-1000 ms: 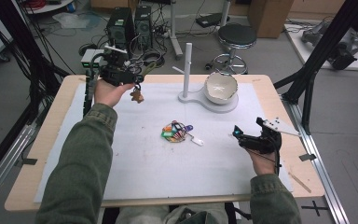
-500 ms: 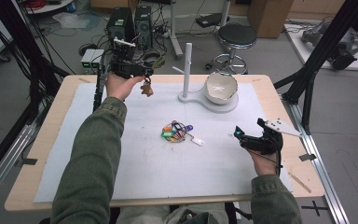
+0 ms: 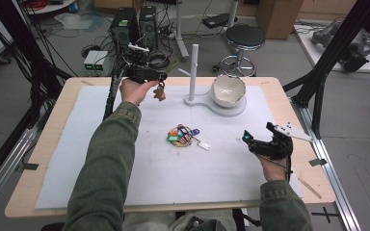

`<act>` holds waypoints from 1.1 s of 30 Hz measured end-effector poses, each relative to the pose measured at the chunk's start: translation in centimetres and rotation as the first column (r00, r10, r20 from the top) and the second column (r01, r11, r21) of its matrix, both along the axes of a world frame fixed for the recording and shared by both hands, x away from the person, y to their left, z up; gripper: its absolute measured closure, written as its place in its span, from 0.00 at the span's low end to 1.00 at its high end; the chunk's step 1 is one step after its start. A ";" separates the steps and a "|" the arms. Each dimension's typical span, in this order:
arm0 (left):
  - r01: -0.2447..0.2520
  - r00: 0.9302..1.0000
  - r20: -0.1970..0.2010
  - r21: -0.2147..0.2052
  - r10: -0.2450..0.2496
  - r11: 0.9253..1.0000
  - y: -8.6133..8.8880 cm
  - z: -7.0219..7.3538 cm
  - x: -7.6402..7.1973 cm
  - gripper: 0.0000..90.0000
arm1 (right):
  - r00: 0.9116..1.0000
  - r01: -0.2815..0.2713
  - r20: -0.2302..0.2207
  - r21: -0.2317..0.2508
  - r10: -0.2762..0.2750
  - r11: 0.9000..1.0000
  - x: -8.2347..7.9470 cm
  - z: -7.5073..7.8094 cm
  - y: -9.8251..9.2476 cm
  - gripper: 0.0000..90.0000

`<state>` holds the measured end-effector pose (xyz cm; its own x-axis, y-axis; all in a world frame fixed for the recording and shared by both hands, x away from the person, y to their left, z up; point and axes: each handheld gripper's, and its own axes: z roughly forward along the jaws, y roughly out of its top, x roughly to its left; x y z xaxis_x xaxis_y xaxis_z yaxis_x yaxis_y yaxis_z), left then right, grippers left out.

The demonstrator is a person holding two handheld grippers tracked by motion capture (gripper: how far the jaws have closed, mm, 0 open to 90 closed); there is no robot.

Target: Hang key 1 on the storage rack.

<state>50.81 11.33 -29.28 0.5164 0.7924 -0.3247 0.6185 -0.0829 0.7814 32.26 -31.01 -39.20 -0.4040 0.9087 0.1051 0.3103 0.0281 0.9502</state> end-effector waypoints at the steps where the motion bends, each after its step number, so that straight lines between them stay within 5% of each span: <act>1: 0.001 1.000 0.001 0.000 -0.001 1.000 -0.2 -0.1 0.1 0.81 | 1.000 -0.001 -0.001 0.000 0.001 1.000 0.0 0.0 0.0 0.01; 8: -0.011 1.000 0.002 0.021 0.011 1.000 -1.0 -1.3 0.7 0.81 | 1.000 0.002 0.000 -0.004 -0.002 1.000 0.0 0.0 0.0 0.01; 12: -0.027 1.000 -0.010 -0.001 0.027 1.000 -1.1 -2.0 1.2 0.81 | 1.000 0.005 -0.002 -0.008 -0.005 1.000 -0.2 -0.1 -0.2 0.01; 33: 0.011 1.000 -0.024 -0.016 -0.011 1.000 -3.4 -4.3 2.0 0.81 | 1.000 0.010 -0.007 -0.016 -0.010 1.000 -0.3 -0.2 -0.5 0.01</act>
